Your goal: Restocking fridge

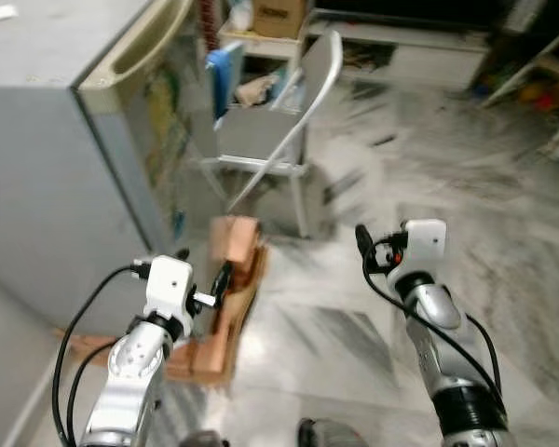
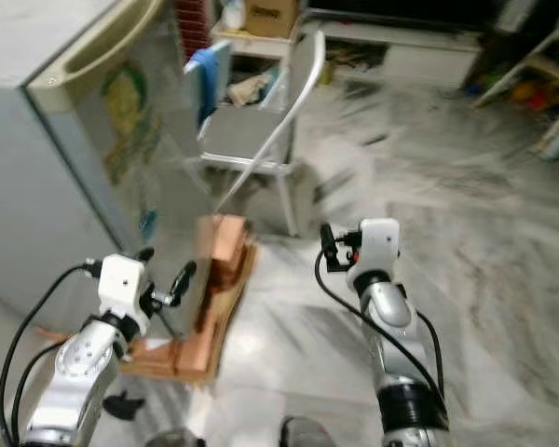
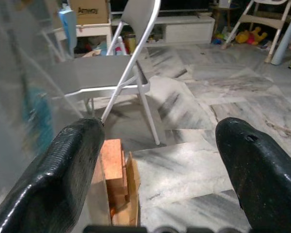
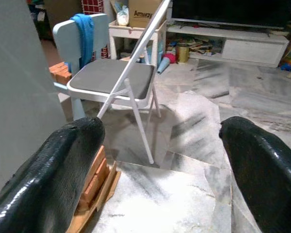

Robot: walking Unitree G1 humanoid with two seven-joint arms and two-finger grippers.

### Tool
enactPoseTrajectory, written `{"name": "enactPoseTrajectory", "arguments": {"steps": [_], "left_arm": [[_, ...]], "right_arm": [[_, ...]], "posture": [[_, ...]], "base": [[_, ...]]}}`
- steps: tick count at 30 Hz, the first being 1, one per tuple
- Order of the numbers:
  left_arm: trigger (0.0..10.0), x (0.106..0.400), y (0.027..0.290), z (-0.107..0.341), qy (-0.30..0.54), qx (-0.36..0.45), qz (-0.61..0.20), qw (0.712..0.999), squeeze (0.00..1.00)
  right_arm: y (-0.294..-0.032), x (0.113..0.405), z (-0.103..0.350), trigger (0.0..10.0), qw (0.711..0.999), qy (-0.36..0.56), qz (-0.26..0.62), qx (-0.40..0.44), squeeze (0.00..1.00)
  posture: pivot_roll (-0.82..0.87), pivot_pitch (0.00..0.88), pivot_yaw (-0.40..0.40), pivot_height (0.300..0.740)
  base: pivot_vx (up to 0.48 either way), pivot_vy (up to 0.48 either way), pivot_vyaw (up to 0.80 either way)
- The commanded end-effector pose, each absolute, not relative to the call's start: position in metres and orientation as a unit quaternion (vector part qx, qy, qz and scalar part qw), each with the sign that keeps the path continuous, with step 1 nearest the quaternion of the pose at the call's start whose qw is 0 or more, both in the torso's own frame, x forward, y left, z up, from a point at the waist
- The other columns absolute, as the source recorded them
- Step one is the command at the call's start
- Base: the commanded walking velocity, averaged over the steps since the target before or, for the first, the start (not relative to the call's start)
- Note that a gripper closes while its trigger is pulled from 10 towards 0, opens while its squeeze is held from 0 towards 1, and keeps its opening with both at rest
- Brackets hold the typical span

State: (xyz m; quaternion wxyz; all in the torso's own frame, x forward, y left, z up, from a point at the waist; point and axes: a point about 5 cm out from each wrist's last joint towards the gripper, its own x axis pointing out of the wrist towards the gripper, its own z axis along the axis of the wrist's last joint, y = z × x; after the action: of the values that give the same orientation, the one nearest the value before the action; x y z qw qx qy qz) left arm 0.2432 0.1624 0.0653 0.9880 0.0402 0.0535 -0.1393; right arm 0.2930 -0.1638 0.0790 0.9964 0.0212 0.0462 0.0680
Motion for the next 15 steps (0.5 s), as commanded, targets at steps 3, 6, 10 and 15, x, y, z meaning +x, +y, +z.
{"name": "enactPoseTrajectory", "arguments": {"steps": [3,6,10,15], "left_arm": [[10.0,0.249,0.165,0.067,0.049,0.029,-0.113,0.992,0.00],[10.0,0.251,0.170,0.068,0.047,0.024,-0.095,0.994,0.00],[10.0,0.248,0.178,0.066,0.055,0.020,-0.071,0.996,0.00],[10.0,0.239,0.184,0.061,0.067,0.021,-0.064,0.995,0.00]], "right_arm": [[-0.170,0.291,0.084,10.0,0.997,0.042,0.058,0.018,0.00],[-0.171,0.287,0.085,10.0,0.997,0.041,0.060,0.016,0.00],[-0.173,0.279,0.086,10.0,0.996,0.046,0.071,0.017,0.00],[-0.174,0.268,0.083,10.0,0.995,0.061,0.081,0.018,0.00]], "posture": [[0.05,0.000,-0.015,0.740],[0.05,0.000,-0.015,0.740],[0.05,0.000,-0.015,0.740],[0.05,0.000,-0.015,0.740]], "base": [[0.000,0.000,-0.80],[0.000,0.000,-0.72],[0.000,0.000,0.00],[0.000,0.290,0.00]]}}
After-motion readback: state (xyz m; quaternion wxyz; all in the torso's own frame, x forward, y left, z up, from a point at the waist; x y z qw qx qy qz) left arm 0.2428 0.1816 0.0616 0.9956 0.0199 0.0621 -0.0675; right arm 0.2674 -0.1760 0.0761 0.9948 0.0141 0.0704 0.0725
